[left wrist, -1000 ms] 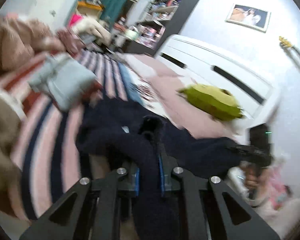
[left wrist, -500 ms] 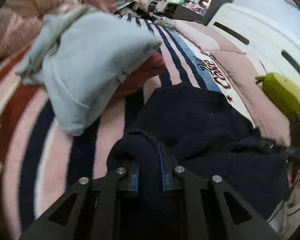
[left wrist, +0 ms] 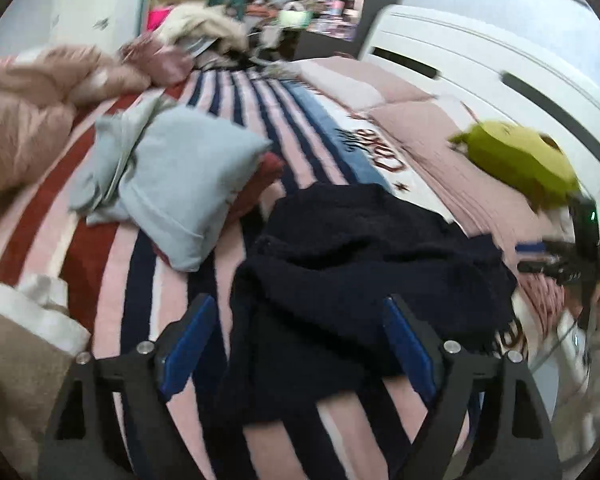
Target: Fold small clothes
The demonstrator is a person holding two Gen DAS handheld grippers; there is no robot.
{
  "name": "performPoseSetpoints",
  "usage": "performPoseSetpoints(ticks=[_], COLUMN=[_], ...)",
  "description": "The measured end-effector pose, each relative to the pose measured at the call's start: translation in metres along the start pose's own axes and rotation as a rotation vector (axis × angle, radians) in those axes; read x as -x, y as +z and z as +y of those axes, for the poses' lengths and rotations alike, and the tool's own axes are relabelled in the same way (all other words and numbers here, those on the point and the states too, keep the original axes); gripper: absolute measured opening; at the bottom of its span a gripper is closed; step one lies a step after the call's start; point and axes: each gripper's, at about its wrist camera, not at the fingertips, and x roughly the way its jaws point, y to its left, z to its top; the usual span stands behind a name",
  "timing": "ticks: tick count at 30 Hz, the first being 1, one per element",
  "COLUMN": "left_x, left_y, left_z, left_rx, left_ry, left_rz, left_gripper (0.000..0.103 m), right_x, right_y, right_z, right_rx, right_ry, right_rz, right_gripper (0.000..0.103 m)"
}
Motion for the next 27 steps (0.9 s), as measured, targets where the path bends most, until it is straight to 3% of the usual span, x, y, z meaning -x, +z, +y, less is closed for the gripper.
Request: performPoseSetpoints(ticks=[3, 6, 11, 14, 15, 16, 17, 18, 19, 21, 24, 27], left_x=[0.003, -0.011, -0.05, -0.06, -0.058, -0.057, -0.054, -0.053, -0.051, -0.052, -0.054, -0.057], left_y=[-0.007, -0.019, -0.027, -0.024, -0.021, -0.019, -0.015, -0.012, -0.009, -0.002, 0.006, 0.017], left_z=[-0.03, -0.057, -0.078, -0.075, -0.072, -0.071, -0.066, -0.061, -0.056, -0.046, -0.032, -0.033], left_rx=[-0.139, -0.245, -0.322, -0.289, -0.268, -0.249, -0.208, -0.172, -0.145, -0.144, -0.112, -0.124], left_ry=[-0.021, -0.021, 0.098, 0.146, 0.142, 0.127, 0.094, 0.069, 0.07, 0.12, 0.068, 0.076], left_rz=[0.014, 0.029, 0.05, 0.038, 0.018, 0.01, 0.006, 0.005, 0.005, 0.026, 0.029, 0.01], left_gripper=[0.09, 0.091, 0.091, 0.09, 0.081, 0.064, 0.056, 0.04, 0.021, 0.004, 0.004, 0.004], right_x=[0.012, 0.002, -0.041, -0.066, -0.07, -0.072, -0.071, -0.068, -0.06, -0.045, -0.026, -0.015], right_y=[-0.017, -0.034, -0.06, -0.07, -0.073, -0.074, -0.072, -0.067, -0.06, -0.046, -0.024, 0.003], right_z=[0.034, 0.075, 0.121, 0.136, 0.139, 0.14, 0.138, 0.134, 0.126, 0.107, 0.083, 0.068], right_rx=[0.102, 0.246, 0.419, 0.515, 0.556, 0.594, 0.601, 0.576, 0.527, 0.424, 0.332, 0.301], right_ry=[0.058, 0.052, -0.064, -0.236, -0.28, -0.327, -0.365, -0.364, -0.313, -0.211, -0.15, -0.172], right_rz=[-0.021, -0.03, -0.008, -0.025, -0.033, -0.041, -0.046, -0.05, -0.052, -0.042, -0.062, -0.102], right_gripper=[0.086, 0.086, 0.086, 0.084, 0.072, 0.051, 0.04, 0.032, 0.027, 0.012, 0.003, 0.002])
